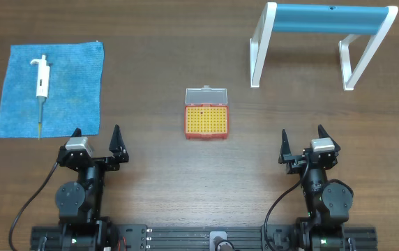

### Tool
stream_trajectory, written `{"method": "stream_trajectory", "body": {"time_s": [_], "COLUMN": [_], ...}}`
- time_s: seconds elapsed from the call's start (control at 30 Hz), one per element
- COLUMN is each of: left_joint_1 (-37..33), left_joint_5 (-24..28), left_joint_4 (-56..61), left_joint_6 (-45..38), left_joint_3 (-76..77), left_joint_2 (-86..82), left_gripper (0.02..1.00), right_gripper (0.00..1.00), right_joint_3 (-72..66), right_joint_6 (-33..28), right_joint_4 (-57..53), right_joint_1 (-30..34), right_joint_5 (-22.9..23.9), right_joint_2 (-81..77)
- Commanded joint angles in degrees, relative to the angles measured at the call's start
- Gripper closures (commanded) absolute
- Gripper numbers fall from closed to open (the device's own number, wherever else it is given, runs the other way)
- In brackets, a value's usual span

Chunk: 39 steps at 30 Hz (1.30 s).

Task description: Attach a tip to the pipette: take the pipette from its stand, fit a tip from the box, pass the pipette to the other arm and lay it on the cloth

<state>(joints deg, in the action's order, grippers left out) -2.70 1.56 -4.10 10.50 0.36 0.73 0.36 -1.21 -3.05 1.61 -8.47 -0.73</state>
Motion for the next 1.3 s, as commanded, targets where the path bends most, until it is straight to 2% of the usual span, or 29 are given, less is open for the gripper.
{"method": "stream_trajectory", "body": {"time_s": [0.03, 0.2, 1.3], "left_joint_1": [-0.20, -0.20, -0.20], "left_joint_5": [0.24, 0.24, 0.24], "left_joint_4": [-0.46, -0.46, -0.46], "left_joint_6": [-0.50, -0.50, -0.50], "left_joint_3": [-0.04, -0.04, -0.04], "left_joint_2": [-0.44, -0.44, -0.44], "left_gripper": [0.023, 0.023, 0.020], "right_gripper": [0.141, 0.141, 0.141], "right_joint_3": [-0.13, -0.13, -0.13], "right_joint_6": [-0.61, -0.61, -0.61], "right_joint_4": [-0.37, -0.37, -0.37], "right_joint_1": [-3.54, -7.65, -7.65], "right_joint_5": [0.50, 0.48, 0.48], "right_joint_2": [0.74, 0.74, 0.68]}}
